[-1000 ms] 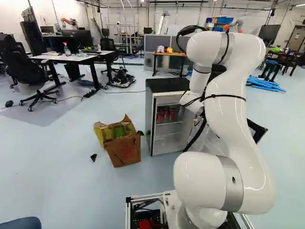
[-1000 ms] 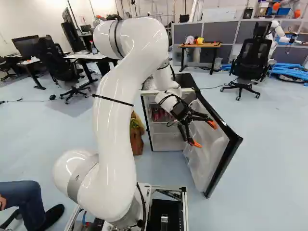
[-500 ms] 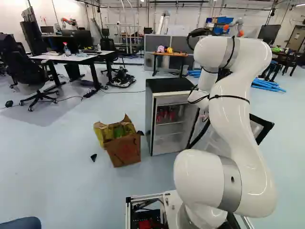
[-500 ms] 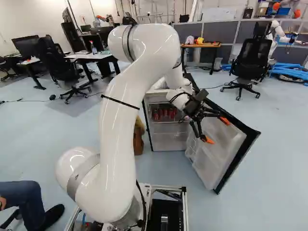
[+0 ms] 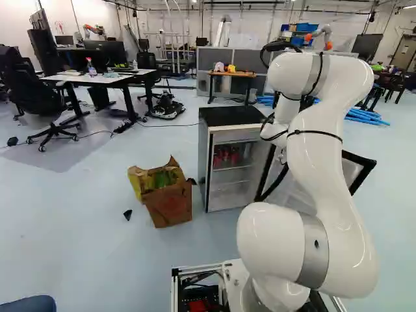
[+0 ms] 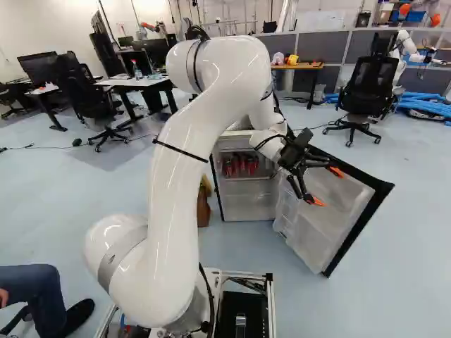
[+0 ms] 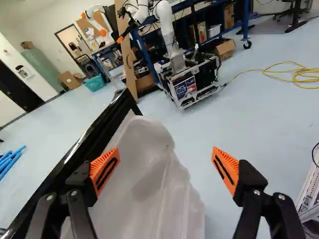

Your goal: Grab a drink from the fridge

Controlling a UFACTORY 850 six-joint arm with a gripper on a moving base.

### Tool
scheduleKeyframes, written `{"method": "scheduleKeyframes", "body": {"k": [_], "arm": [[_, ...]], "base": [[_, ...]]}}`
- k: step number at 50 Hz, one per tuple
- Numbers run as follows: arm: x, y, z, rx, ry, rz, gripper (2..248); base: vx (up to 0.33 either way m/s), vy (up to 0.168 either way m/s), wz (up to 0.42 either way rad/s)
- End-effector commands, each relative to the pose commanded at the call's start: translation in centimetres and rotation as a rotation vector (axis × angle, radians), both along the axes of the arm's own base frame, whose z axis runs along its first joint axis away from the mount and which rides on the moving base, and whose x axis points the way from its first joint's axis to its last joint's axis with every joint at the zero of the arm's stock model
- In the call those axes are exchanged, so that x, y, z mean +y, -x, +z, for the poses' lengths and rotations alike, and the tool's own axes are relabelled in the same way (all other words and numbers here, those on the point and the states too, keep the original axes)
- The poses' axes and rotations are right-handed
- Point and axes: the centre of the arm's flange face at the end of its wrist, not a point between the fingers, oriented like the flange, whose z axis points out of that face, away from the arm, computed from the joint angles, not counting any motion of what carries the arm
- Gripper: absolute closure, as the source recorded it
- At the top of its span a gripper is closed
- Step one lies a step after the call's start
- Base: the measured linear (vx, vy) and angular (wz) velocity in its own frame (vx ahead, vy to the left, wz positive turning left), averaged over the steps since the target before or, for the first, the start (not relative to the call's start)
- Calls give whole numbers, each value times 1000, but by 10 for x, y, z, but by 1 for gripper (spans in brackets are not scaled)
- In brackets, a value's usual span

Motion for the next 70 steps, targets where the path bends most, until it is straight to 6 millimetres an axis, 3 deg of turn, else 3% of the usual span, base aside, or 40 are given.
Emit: {"method": "scheduleKeyframes", "body": {"k": [35, 70], "arm": [[38, 34, -1, 104, -35, 346, 3], [89, 70, 6, 221, -59, 765, 3]], "base": [[0, 0, 0], [0, 0, 0]]}}
